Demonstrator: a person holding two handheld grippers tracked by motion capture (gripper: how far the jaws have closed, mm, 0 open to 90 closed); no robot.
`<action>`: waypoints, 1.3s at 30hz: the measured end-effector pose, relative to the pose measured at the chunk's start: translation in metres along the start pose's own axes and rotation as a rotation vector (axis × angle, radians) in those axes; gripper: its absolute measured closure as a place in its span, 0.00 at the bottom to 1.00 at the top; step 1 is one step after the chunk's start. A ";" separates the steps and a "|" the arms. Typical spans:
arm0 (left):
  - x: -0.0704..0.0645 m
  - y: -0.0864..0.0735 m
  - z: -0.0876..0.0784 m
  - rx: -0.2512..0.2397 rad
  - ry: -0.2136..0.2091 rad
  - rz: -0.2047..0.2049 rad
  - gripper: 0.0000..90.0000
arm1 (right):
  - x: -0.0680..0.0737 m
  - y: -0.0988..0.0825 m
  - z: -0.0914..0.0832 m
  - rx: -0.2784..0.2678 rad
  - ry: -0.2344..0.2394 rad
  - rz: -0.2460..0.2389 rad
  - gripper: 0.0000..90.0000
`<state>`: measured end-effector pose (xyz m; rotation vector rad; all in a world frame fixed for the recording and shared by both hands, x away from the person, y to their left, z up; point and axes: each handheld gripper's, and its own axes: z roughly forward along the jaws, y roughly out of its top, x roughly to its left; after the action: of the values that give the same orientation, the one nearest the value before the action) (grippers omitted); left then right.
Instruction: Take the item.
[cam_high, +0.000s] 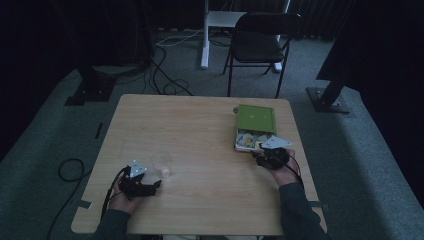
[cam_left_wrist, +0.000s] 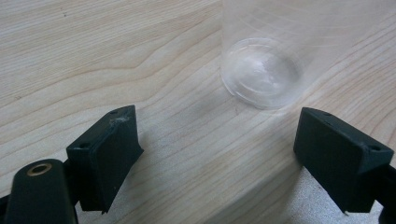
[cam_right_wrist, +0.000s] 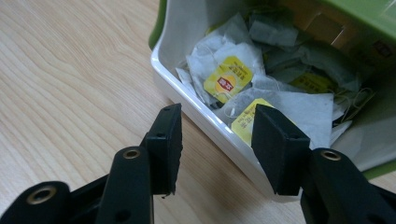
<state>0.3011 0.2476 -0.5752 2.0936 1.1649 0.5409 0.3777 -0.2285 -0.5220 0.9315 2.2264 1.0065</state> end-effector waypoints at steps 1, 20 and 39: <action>0.000 0.000 0.000 0.000 0.000 0.000 0.17 | 0.000 0.000 0.000 0.000 0.000 0.000 0.59; 0.000 0.000 0.000 0.000 0.000 0.000 0.17 | 0.001 -0.006 0.002 0.012 0.038 -0.008 0.66; 0.000 0.000 0.000 0.001 0.000 0.002 0.17 | 0.016 -0.022 -0.017 0.012 0.090 -0.036 0.74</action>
<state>0.3012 0.2477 -0.5751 2.0957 1.1639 0.5418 0.3481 -0.2344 -0.5325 0.8643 2.3169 1.0391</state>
